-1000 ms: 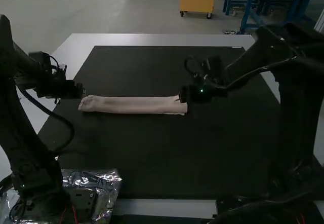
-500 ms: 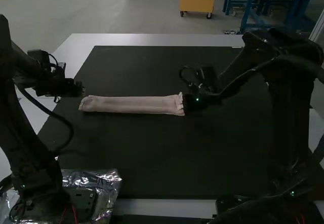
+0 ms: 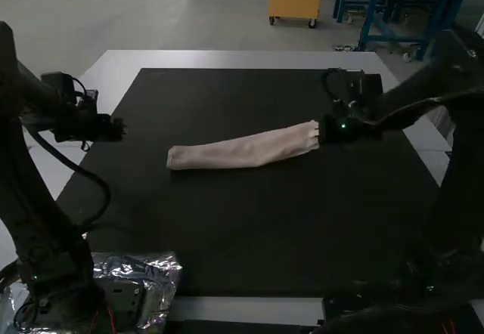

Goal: Fold the towel.

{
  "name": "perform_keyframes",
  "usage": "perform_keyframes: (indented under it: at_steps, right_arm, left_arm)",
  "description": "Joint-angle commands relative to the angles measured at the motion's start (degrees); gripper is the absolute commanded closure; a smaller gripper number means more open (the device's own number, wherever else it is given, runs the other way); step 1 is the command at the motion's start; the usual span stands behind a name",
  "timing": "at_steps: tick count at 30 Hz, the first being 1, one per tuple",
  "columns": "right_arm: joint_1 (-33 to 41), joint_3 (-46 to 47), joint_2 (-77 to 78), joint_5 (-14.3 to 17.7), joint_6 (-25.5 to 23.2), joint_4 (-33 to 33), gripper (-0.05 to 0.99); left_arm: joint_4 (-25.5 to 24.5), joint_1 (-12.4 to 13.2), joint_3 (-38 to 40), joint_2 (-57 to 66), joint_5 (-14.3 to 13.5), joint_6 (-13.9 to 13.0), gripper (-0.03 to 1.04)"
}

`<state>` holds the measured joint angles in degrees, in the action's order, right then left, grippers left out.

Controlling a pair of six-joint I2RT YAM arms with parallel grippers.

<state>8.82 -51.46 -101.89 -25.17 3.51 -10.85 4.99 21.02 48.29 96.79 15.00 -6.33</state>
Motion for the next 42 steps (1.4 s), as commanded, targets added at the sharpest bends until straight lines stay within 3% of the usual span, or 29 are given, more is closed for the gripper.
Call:
perform_keyframes:
  at_steps: [1, 7, 12, 24, 30, 42]
  right_arm:
    - [1.8, -1.1, 0.6, -1.9, 0.4, 0.4, 0.96]
    - [10.3, -2.5, 0.1, -2.2, -3.9, -0.7, 0.96]
    - [16.8, -4.6, -2.1, -2.2, -6.9, -2.2, 0.96]
    - [27.6, -11.5, -9.6, -1.8, -9.8, -5.6, 0.96]
    - [30.6, -16.4, -13.7, -1.7, -10.2, -5.7, 0.96]
    - [35.0, -26.2, -21.5, -1.6, -10.5, -5.4, 0.96]
  left_arm:
    - [0.4, -1.2, 1.9, -2.3, -0.2, 0.4, 0.04]
    - [0.8, -3.1, 1.5, -2.3, -2.0, 0.5, 0.04]
    - [1.4, -6.2, 1.4, -2.4, -2.5, 1.7, 0.04]
    - [4.3, -10.1, -0.5, -3.0, -4.0, 4.4, 0.04]
    - [7.5, -10.3, -3.0, -3.9, -4.4, 5.9, 0.04]
    - [9.5, -9.9, -5.1, -4.0, -4.5, 6.0, 0.04]
